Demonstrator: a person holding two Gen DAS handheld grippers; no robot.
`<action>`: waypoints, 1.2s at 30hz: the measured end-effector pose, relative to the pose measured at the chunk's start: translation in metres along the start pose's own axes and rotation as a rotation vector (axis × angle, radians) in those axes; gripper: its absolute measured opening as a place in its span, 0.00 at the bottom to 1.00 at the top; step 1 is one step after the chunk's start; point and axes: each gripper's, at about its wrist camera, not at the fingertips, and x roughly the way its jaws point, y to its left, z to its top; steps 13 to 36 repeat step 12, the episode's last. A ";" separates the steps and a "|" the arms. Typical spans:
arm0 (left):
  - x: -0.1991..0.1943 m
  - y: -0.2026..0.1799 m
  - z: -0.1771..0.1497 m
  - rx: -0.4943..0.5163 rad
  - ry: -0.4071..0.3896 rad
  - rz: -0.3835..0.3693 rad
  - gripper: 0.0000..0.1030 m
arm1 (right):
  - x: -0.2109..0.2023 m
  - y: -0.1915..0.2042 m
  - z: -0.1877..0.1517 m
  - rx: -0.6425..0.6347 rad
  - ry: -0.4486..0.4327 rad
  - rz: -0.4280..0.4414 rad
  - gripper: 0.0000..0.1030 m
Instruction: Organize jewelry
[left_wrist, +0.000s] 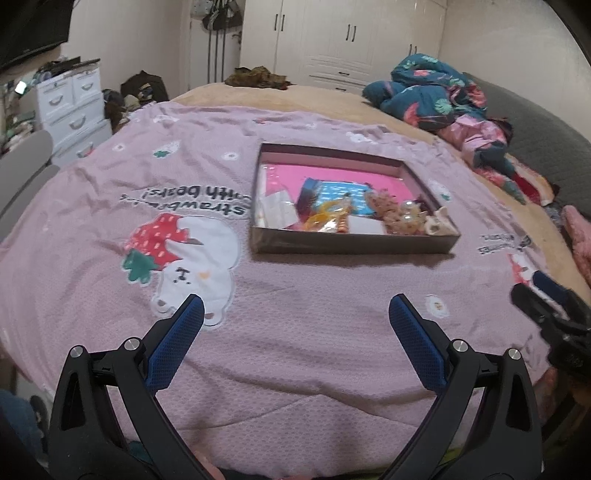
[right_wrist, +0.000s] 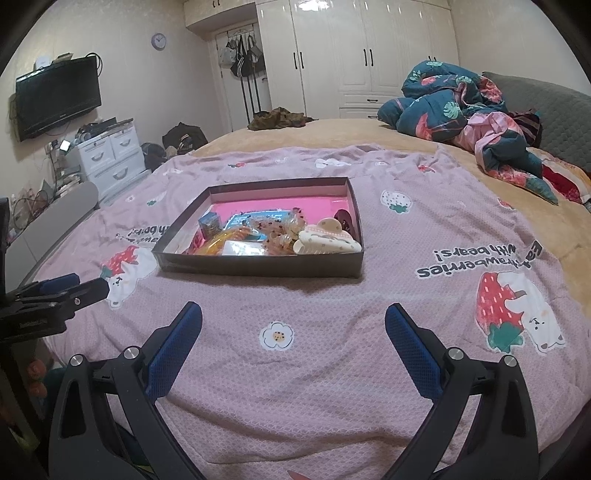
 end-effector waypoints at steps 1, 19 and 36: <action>-0.001 0.000 0.000 0.001 -0.004 0.002 0.91 | 0.000 -0.001 0.000 0.002 -0.002 -0.001 0.96; 0.045 0.067 0.027 -0.105 0.044 0.145 0.91 | 0.043 -0.080 0.023 0.153 0.046 -0.154 0.96; 0.045 0.067 0.027 -0.105 0.044 0.145 0.91 | 0.043 -0.080 0.023 0.153 0.046 -0.154 0.96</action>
